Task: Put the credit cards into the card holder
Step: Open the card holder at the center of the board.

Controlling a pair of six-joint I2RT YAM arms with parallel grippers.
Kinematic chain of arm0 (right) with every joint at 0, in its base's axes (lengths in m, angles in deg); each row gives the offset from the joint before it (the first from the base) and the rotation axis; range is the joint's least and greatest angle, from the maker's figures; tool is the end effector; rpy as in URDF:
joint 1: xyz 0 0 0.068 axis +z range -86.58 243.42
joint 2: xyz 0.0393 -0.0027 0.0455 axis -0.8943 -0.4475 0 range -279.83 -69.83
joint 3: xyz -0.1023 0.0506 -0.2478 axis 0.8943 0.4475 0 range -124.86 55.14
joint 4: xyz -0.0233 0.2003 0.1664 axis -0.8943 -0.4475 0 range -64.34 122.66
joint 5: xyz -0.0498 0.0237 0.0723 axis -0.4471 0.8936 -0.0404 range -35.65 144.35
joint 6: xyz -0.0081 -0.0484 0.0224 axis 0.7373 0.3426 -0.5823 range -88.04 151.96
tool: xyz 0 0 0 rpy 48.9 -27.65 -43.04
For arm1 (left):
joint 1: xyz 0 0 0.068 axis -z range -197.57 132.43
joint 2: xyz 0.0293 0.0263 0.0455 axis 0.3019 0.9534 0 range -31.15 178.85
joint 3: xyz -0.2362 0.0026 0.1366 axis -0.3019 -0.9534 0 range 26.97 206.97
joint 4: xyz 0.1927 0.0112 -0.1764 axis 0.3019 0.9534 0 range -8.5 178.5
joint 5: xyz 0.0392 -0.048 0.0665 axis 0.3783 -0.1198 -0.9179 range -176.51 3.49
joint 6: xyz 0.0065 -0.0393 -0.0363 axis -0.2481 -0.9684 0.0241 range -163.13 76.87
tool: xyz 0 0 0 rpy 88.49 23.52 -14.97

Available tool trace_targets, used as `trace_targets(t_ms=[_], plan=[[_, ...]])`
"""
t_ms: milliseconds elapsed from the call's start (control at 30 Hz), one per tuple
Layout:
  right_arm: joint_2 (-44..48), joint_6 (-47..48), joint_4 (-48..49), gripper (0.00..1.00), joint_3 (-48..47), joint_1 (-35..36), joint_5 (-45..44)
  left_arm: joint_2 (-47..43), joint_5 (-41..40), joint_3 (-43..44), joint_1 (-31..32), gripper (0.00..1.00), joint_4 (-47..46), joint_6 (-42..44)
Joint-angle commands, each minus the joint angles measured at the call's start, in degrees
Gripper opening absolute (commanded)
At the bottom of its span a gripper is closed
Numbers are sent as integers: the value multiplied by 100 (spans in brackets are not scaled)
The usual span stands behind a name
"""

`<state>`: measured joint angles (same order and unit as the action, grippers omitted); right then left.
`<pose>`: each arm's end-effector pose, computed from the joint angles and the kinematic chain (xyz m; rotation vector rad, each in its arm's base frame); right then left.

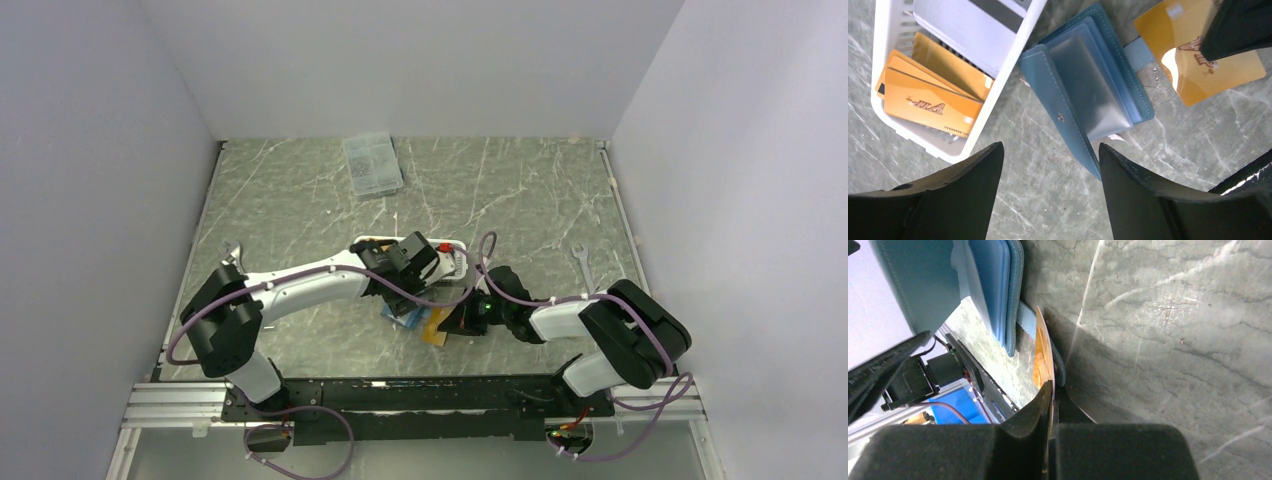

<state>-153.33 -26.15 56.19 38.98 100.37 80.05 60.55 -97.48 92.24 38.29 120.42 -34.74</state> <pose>0.1636 0.1424 0.0994 0.2321 2.6420 1.2369 0.1848 -0.2605 0.2231 1.3738 2.2932 -0.0001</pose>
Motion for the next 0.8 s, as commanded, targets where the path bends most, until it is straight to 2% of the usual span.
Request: trace_targets(t_ms=[0, 100, 300, 467, 567, 600, 767], plan=[[-270, 370, -1346, 0, 262, 14, -985, -254, 264, 27, -320, 71, 228, 78], [-293, 362, -1314, 0, 299, 14, -976, -267, 613, -53, -658, 61, 245, -23], [-237, 343, -1317, 0, 365, 13, -964, -111, 1152, -111, -998, 50, 215, -205], [106, 430, -1500, 0, 381, 13, -969, 12, 1935, -80, -1301, 26, 201, -256], [453, 494, -1585, 0, 379, 14, -893, 114, 2707, -27, -1355, 3, 310, -252], [625, 524, -1602, 0, 371, 9, -860, 151, 2947, -37, -1351, 0, 336, -247], [1371, 669, -1925, 0, 286, 20, -814, 98, 3817, -264, -1351, 0, 219, -280]])
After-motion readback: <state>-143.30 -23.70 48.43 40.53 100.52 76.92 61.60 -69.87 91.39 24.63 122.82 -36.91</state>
